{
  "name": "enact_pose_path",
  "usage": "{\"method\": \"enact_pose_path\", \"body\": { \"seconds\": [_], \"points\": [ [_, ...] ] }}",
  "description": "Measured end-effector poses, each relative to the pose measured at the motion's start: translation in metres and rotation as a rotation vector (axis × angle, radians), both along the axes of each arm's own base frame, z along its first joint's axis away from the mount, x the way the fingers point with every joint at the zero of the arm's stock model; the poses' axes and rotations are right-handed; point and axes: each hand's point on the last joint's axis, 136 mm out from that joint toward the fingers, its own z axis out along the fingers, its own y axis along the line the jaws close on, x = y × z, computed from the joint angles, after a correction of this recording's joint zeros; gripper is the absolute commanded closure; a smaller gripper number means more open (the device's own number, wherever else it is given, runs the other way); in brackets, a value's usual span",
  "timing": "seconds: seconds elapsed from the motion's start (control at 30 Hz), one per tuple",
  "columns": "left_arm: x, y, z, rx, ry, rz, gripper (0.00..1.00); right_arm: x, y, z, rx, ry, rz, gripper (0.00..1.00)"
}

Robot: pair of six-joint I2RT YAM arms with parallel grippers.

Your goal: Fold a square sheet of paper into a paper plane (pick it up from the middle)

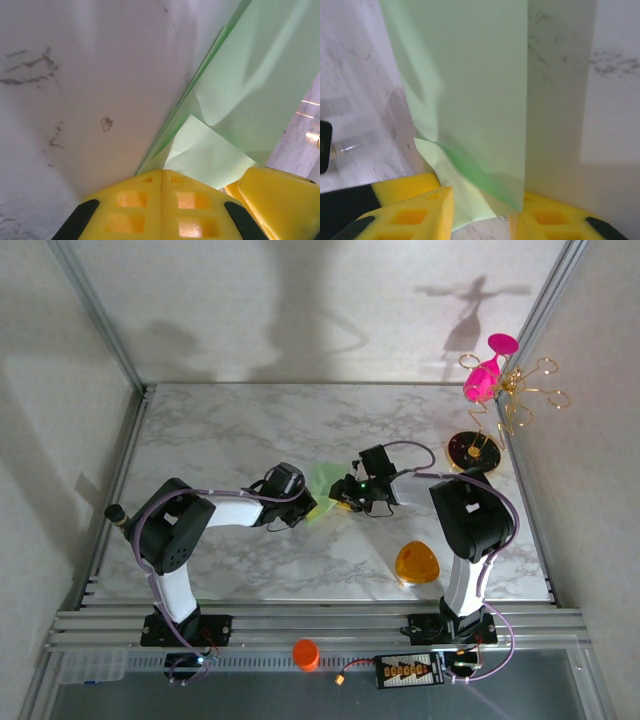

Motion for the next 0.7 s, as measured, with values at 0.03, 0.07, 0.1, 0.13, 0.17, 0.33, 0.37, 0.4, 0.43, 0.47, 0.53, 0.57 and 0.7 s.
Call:
{"method": "enact_pose_path", "body": {
  "seconds": [0.03, 0.07, 0.1, 0.13, 0.17, 0.33, 0.37, 0.4, 0.43, 0.47, 0.53, 0.57, 0.7],
  "points": [
    [0.0, 0.0, 0.0, 0.0, 0.0, 0.0, 0.97, -0.001, 0.0, 0.001, 0.008, -0.016, 0.012, 0.65],
    [0.0, 0.0, 0.0, 0.0, 0.0, 0.0, 0.97, -0.002, 0.0, 0.003, 0.016, -0.031, 0.023, 0.65],
    [0.0, 0.0, 0.0, 0.0, 0.0, 0.001, 0.97, -0.003, 0.0, 0.004, 0.023, -0.047, 0.032, 0.65],
    [0.0, 0.0, 0.0, 0.0, 0.0, 0.0, 0.97, -0.004, 0.0, 0.006, 0.028, -0.061, 0.042, 0.65],
    [0.0, 0.0, 0.0, 0.0, 0.0, 0.0, 0.97, -0.005, -0.001, 0.008, 0.032, -0.075, 0.048, 0.65],
    [0.0, 0.0, 0.0, -0.001, 0.0, -0.002, 0.96, -0.001, 0.0, 0.014, 0.059, -0.108, 0.055, 0.67],
    [0.0, 0.0, 0.0, -0.001, 0.0, -0.003, 0.96, 0.001, 0.0, 0.016, 0.066, -0.116, 0.054, 0.68],
    [0.0, 0.0, 0.0, 0.0, -0.001, -0.004, 0.96, 0.002, 0.0, 0.017, 0.073, -0.124, 0.054, 0.68],
    [0.0, 0.0, 0.0, 0.0, -0.001, -0.003, 0.96, 0.004, 0.0, 0.018, 0.078, -0.128, 0.052, 0.68],
    [0.0, 0.0, 0.0, 0.0, -0.001, -0.003, 0.96, 0.005, 0.001, 0.018, 0.082, -0.133, 0.05, 0.68],
    [0.0, 0.0, 0.0, 0.0, -0.001, -0.004, 0.96, 0.006, 0.001, 0.018, 0.089, -0.131, 0.05, 0.68],
    [0.0, 0.0, 0.0, 0.0, -0.001, -0.004, 0.96, 0.006, 0.001, 0.017, 0.092, -0.128, 0.048, 0.68],
    [0.0, 0.0, 0.0, 0.001, -0.002, -0.006, 0.95, 0.007, 0.002, 0.012, 0.1, -0.118, 0.051, 0.68]
  ]
}}
